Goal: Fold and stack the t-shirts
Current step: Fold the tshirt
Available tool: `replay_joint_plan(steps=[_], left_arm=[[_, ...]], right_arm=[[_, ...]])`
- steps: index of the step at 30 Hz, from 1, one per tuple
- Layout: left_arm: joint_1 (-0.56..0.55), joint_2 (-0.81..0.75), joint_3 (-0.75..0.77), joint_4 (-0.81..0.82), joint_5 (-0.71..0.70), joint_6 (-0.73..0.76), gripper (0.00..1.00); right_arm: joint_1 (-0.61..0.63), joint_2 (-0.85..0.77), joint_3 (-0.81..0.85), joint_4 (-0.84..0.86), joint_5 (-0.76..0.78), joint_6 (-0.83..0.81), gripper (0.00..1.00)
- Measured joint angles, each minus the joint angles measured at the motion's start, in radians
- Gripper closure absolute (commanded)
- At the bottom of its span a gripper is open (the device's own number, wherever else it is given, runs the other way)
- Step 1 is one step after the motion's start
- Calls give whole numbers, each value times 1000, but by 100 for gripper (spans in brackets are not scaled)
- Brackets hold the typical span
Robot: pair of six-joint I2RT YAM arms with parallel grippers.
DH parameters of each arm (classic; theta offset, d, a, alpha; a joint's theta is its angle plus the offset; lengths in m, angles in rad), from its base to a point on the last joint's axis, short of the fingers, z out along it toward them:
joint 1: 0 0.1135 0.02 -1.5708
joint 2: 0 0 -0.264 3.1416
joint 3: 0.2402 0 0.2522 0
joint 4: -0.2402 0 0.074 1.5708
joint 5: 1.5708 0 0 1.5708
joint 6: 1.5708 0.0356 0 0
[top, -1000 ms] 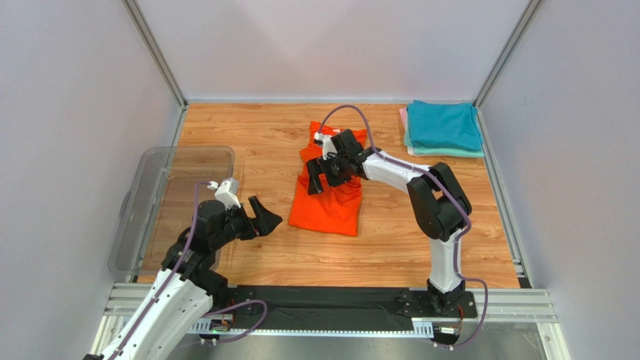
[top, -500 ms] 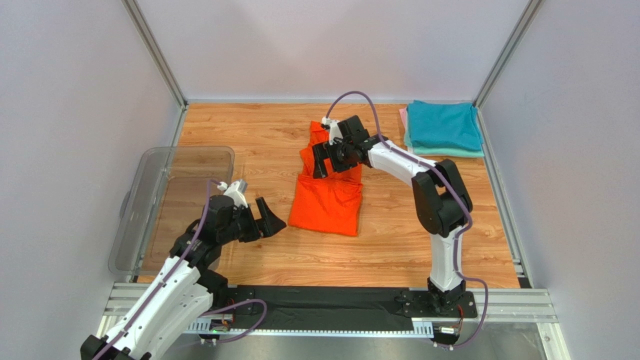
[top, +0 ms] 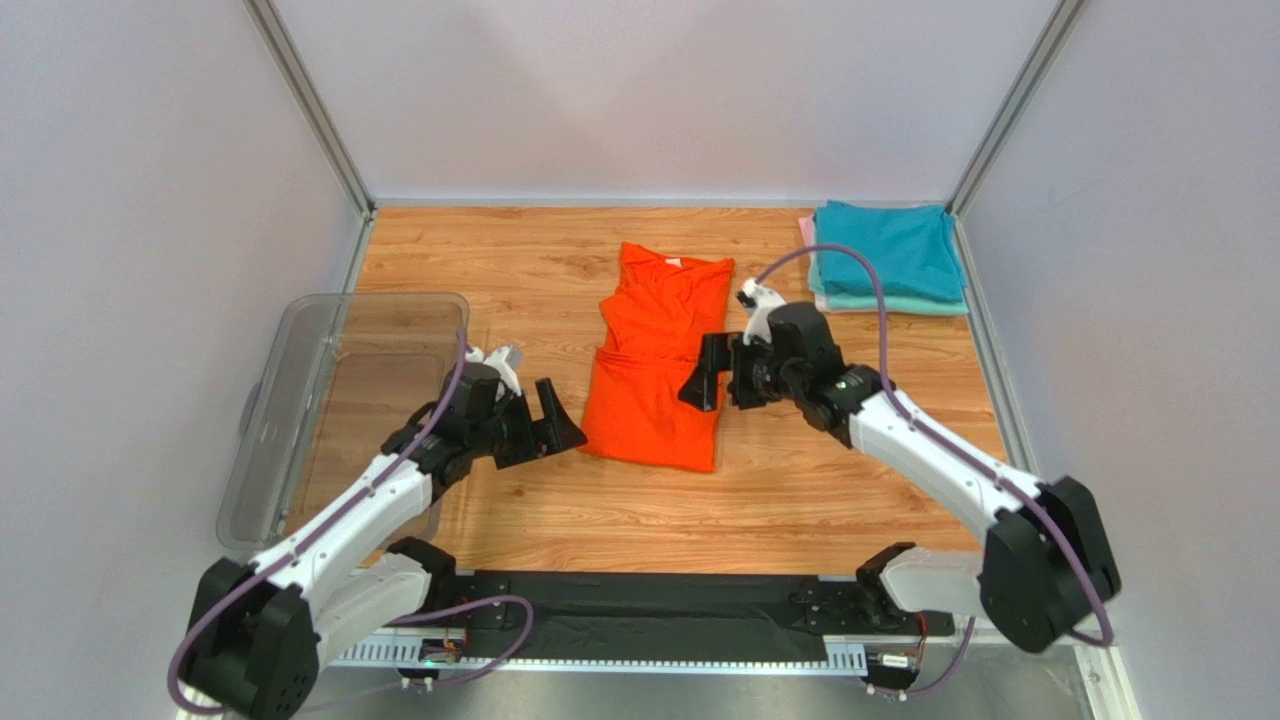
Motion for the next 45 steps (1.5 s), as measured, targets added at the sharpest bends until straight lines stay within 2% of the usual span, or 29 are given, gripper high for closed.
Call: replay_joint_plan(steps=[3,5,8,11,20,25,37,45], left_arm=[[0,116,33,37,-8,5,17],[0,190,59,55,-24,15,27],[0,289,101,70,-34,37,34],[0,340,118,89,-43,51,44],[0,442,130,145,-6,65,56],[0,487,129,195,45,57,77],[1,458,73,238,80,48,77],[1,402,15,231,97,44,84]], right_arm=[[-14,-107,-73,5,30,74,0],[-23,-144,-91,5,50,98,0],[-29,-188,-118,3,71,116,0],[-29,-227,-148,-3,83,123,0],[-29,-253,-192,-45,105,134,0],[-29,-236,-193,-45,110,142,1],[-29,-217,-229,-49,100,149,1],[-29,-173,-257,-27,60,149,2]])
